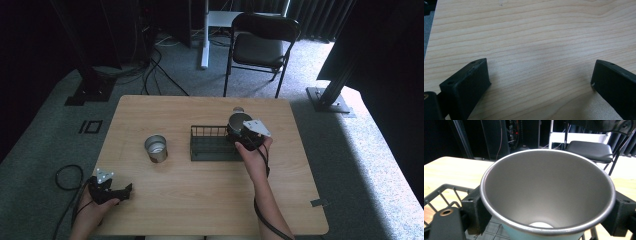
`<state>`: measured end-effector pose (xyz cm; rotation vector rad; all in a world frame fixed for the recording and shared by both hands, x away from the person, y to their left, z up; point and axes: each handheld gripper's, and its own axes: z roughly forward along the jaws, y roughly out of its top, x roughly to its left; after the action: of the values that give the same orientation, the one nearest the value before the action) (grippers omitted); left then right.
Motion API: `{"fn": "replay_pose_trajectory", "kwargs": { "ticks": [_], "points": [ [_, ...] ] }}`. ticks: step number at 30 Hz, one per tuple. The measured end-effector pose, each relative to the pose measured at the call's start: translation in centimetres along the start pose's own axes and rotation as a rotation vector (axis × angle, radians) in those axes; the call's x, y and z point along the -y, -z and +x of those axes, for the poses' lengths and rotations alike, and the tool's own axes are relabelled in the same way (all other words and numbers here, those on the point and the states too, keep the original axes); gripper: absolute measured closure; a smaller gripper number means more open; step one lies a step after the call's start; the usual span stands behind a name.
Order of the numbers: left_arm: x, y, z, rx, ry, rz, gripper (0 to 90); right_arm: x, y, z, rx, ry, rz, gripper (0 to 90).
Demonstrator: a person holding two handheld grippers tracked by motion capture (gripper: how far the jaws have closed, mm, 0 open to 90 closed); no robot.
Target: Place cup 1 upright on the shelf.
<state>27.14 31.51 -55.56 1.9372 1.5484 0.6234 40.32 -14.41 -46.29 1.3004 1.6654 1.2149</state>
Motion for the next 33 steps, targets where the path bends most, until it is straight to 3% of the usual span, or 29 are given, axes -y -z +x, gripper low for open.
{"fn": "replay_pose_trajectory", "kwargs": {
  "ticks": [23, 31, 33],
  "points": [
    [0.0, 0.0, 0.0, 0.0, 0.0, 0.0, 2.4, 1.0, -0.6, 0.2, -0.003, 0.017, 0.026, 12.9],
    [0.0, 0.0, 0.0, 0.0, 0.0, 0.0, 2.4, 1.0, -0.4, 0.0, -0.022, 0.018, 0.009, 11.1],
    [0.0, 0.0, 0.0, 0.0, 0.0, 0.0, 2.4, 1.0, -0.2, -0.1, -0.054, 0.016, 0.013, 10.8]
  ]
}}
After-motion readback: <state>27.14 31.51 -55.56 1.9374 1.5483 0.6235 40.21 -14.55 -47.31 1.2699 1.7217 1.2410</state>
